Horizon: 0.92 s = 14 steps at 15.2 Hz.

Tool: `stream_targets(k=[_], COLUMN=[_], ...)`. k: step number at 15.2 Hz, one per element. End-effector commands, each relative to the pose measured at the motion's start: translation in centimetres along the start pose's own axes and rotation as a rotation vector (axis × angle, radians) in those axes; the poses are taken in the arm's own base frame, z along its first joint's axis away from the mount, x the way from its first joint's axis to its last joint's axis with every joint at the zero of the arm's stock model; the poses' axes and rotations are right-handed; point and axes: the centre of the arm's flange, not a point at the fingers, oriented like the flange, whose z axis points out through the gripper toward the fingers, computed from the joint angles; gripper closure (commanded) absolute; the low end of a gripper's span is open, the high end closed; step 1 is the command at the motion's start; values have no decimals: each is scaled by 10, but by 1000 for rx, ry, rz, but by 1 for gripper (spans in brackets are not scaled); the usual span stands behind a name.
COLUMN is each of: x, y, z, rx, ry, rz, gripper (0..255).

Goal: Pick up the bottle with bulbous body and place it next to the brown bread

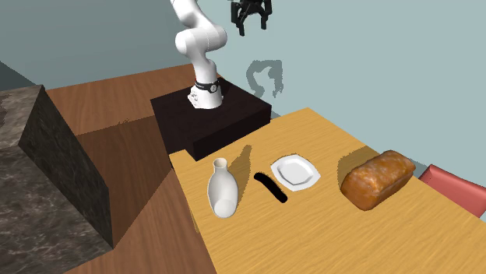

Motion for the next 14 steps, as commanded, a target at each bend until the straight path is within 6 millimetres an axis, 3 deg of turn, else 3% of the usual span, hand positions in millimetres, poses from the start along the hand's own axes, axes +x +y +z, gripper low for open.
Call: stream_targets(k=[1,14], x=[0,102], y=[0,102], z=[0,88], rx=[0,-32], ry=[0,-3], rz=[0,37], gripper=[0,0])
